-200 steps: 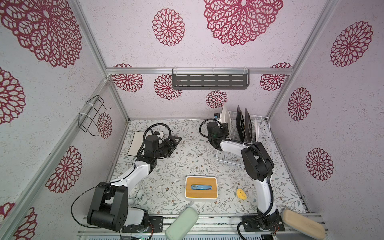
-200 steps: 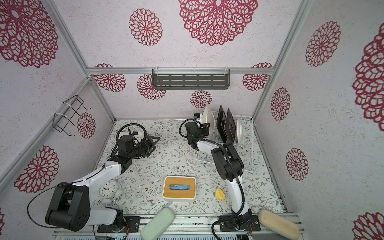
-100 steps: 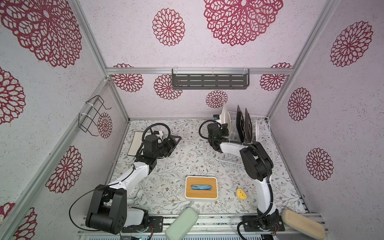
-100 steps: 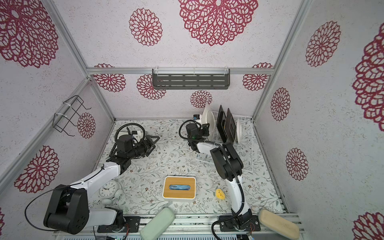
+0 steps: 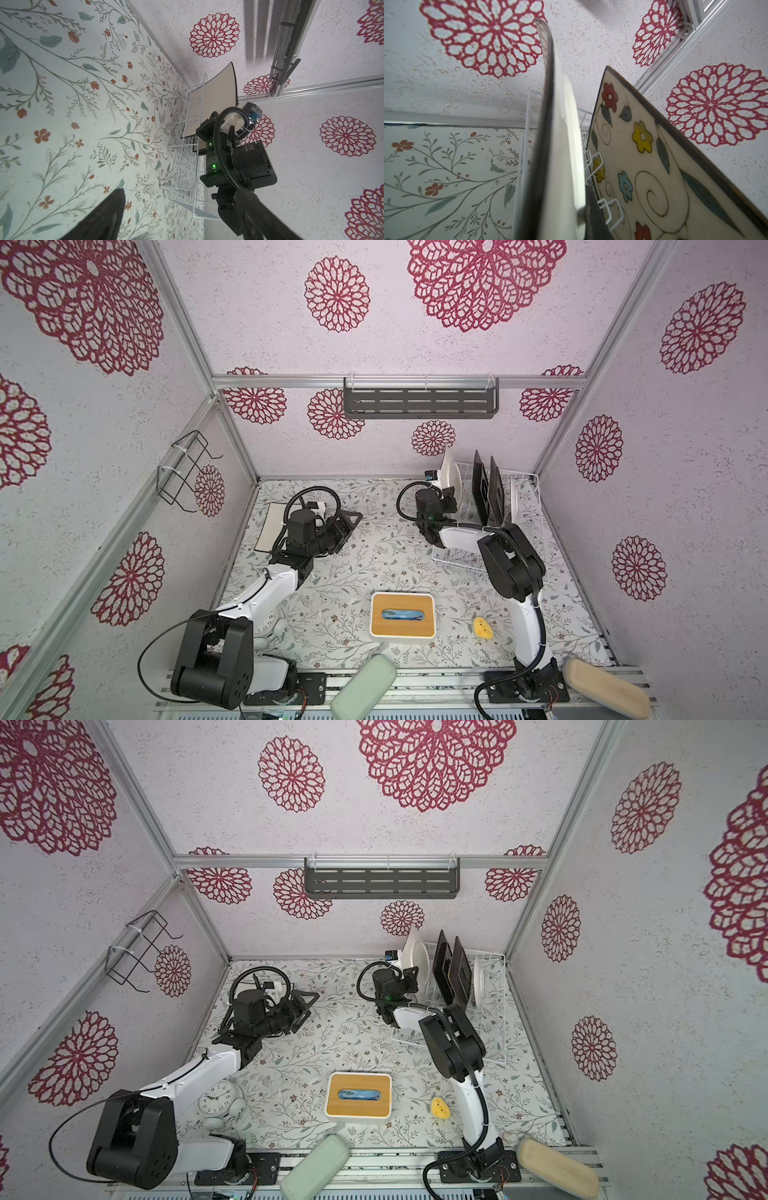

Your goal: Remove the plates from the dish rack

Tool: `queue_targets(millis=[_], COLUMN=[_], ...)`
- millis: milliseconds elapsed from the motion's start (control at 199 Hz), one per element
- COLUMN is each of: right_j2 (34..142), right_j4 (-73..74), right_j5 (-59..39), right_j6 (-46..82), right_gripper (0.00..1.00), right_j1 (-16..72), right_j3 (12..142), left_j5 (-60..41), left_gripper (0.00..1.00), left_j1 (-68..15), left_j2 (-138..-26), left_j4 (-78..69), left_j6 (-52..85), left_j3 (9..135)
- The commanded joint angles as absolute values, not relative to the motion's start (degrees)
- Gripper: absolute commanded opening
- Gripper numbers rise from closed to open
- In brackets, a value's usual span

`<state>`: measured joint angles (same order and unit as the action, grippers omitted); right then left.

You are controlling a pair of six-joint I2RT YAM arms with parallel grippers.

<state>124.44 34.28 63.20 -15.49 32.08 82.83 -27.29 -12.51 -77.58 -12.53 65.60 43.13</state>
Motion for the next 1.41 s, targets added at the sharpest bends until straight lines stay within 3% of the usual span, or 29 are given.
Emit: queue_targets(millis=[0,407,1404], right_j2=[123.9,123.0,120.7], right_j4=[38.5,41.1,53.1], right_j5=[67.0,66.6,68.5], right_j6=[-18.1,-20.2,-31.9], right_gripper=[0.09,0.0,0.0], right_j1=[32.2,32.3,33.5], right_j3=[83.0,81.7,80.8], left_j5=[-26.7,-26.4,-26.1], left_gripper=[0.88,0.87,0.86], left_j1=[-13.1,-13.1,-13.1], left_j2=[-76.2,-76.3,-75.1], left_j4=[-13.0,-12.9,-12.9], left_j6=[64.8,64.7,64.6], left_j3=[42.6,42.7,41.9])
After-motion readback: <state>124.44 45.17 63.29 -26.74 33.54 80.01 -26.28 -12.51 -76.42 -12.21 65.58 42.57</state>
